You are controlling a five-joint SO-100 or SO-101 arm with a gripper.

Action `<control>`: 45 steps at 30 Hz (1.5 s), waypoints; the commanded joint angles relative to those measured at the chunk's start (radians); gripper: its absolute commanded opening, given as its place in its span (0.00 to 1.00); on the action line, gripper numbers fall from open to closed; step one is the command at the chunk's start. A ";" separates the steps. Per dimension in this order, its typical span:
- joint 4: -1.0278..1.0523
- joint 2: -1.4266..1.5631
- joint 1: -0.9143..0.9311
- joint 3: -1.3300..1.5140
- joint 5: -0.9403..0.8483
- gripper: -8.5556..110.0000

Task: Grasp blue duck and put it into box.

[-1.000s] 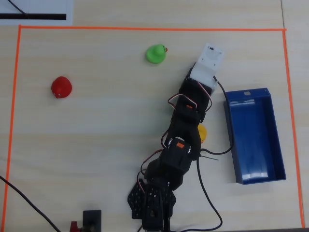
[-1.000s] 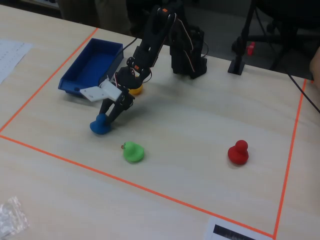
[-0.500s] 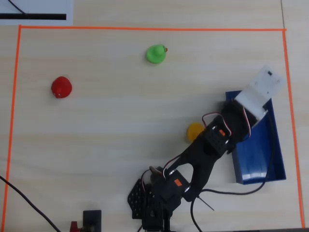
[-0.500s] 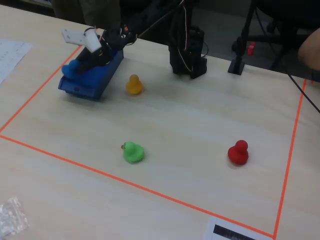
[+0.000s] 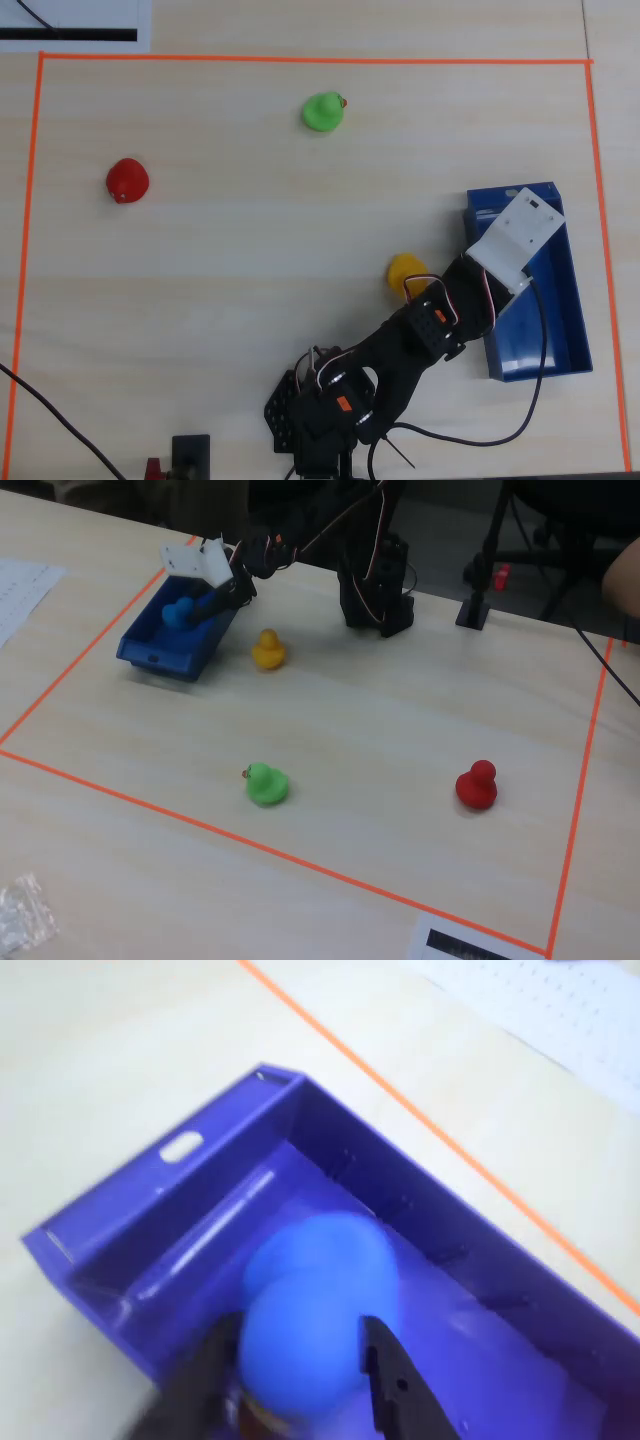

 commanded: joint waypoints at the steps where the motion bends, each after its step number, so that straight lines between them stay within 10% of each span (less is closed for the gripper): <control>1: -0.106 0.040 -0.014 0.005 0.023 0.38; 10: -0.411 0.152 -0.327 -0.207 0.781 0.07; 15: -0.684 0.296 -0.617 0.015 0.716 0.07; 29: 1.019 0.861 -1.104 0.149 0.627 0.07; 45: 1.503 1.296 -1.126 0.486 0.522 0.07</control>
